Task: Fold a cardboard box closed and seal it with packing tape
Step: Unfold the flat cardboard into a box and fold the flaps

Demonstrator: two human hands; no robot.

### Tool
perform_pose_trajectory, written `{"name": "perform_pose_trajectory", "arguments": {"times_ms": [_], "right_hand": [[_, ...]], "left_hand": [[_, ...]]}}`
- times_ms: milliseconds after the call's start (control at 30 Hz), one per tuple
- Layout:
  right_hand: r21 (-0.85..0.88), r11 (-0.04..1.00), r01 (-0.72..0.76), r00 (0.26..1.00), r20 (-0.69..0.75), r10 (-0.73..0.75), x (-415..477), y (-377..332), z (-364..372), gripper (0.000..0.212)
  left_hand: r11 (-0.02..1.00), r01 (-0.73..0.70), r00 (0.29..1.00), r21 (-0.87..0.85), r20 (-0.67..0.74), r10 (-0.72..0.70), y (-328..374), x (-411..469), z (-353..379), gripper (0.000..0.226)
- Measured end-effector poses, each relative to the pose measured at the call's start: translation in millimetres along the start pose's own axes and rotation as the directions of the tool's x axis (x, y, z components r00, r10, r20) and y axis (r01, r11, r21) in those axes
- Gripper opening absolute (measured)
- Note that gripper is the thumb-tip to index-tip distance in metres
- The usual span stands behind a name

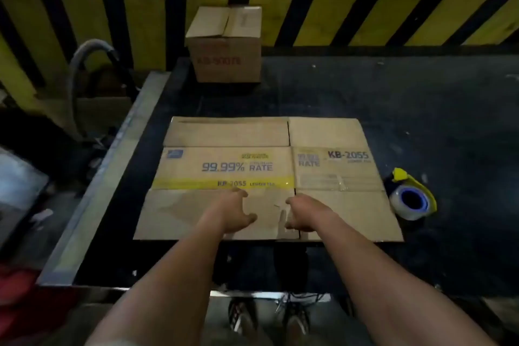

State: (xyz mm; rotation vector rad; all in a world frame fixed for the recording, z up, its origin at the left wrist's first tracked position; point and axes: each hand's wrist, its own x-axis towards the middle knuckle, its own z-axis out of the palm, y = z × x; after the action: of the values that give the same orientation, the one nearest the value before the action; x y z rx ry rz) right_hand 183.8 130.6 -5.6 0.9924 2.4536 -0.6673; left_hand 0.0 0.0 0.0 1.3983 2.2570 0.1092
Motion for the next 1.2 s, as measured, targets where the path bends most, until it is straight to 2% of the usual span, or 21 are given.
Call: {"name": "perform_pose_trajectory", "arguments": {"times_ms": [100, 200, 267, 400, 500, 600, 700, 767, 833, 867, 900, 933, 967, 1033, 1067, 1100, 1133, 1200], "right_hand": [[0.003, 1.0, 0.014, 1.0, 0.0, -0.014, -3, 7, 24, 0.052], [-0.045, 0.997, 0.055, 0.998, -0.024, -0.056, 1, 19, 47, 0.057], [-0.107, 0.991, 0.077, 0.995, -0.055, -0.083, 4, 23, 51, 0.063], [-0.233, 0.967, 0.101, 0.987, -0.097, -0.127, 6, 28, 53, 0.069], [-0.333, 0.926, 0.177, 0.967, -0.116, -0.227, 4, 31, 54, 0.06], [-0.459, 0.85, 0.258, 0.92, -0.152, -0.362, -2, 34, 46, 0.049], [-0.551, 0.782, 0.292, 0.838, -0.247, -0.487, -4, 33, 25, 0.041], [-0.562, 0.772, 0.299, 0.776, -0.328, -0.539, -4, 28, 5, 0.033], [-0.518, 0.801, 0.301, 0.75, -0.39, -0.534, -3, 21, -18, 0.035], [-0.488, 0.824, 0.289, 0.751, -0.418, -0.511, -3, 16, -30, 0.038], [-0.465, 0.843, 0.27, 0.747, -0.452, -0.488, -4, 11, -44, 0.038], [-0.452, 0.855, 0.256, 0.735, -0.483, -0.475, -4, 5, -58, 0.039], [-0.446, 0.86, 0.247, 0.723, -0.506, -0.47, -6, -1, -74, 0.04], [-0.441, 0.868, 0.228, 0.7, -0.546, -0.461, -11, -15, -105, 0.043], [-0.435, 0.872, 0.225, 0.691, -0.56, -0.457, -13, -22, -119, 0.046], [-0.42, 0.878, 0.228, 0.69, -0.567, -0.45, -15, -28, -132, 0.047], [-0.4, 0.886, 0.234, 0.689, -0.575, -0.441, -18, -35, -145, 0.048], [-0.332, 0.912, 0.241, 0.693, -0.599, -0.401, -25, -47, -171, 0.047]], "left_hand": [[0.999, 0.025, 0.995, -0.024, 0.101, -0.023, -4, -7, 24, 0.077], [0.999, 0.028, 0.993, 0.017, 0.111, -0.03, -11, -19, 45, 0.055], [0.998, 0.011, 0.997, 0.059, 0.069, -0.015, -15, -23, 56, 0.049], [0.997, 0.001, 1.0, 0.083, 0.005, -0.002, -17, -24, 71, 0.062], [0.996, 0.006, 0.999, 0.091, -0.044, -0.002, -19, -25, 78, 0.064], [0.995, 0.011, 0.987, 0.095, -0.159, 0.004, -15, -29, 73, 0.056], [0.999, 0.0, 0.952, 0.048, -0.306, 0.015, -15, -31, 63, 0.047], [0.999, 0.035, 0.91, 0.028, -0.414, -0.02, -14, -31, 50, 0.043], [0.989, 0.137, 0.827, -0.051, -0.543, -0.143, -4, -30, 34, 0.049], [0.966, 0.202, 0.77, -0.161, -0.583, -0.258, 6, -28, 23, 0.061], [0.914, 0.245, 0.706, -0.323, -0.587, -0.397, 17, -25, 11, 0.077], [0.82, 0.259, 0.648, -0.51, -0.538, -0.539, 29, -22, -3, 0.091], [0.675, 0.245, 0.605, -0.696, -0.434, -0.667, 41, -18, -18, 0.102], [0.292, 0.203, 0.608, -0.935, -0.114, -0.786, 64, -8, -53, 0.106], [0.137, 0.19, 0.626, -0.972, 0.012, -0.78, 74, -5, -70, 0.102], [0.042, 0.167, 0.644, -0.985, 0.077, -0.761, 82, -1, -84, 0.096], [0.008, 0.128, 0.67, -0.992, 0.08, -0.738, 87, 4, -96, 0.09], [0.026, 0.017, 0.709, -1.0, -0.006, -0.705, 93, 12, -119, 0.078]]}}
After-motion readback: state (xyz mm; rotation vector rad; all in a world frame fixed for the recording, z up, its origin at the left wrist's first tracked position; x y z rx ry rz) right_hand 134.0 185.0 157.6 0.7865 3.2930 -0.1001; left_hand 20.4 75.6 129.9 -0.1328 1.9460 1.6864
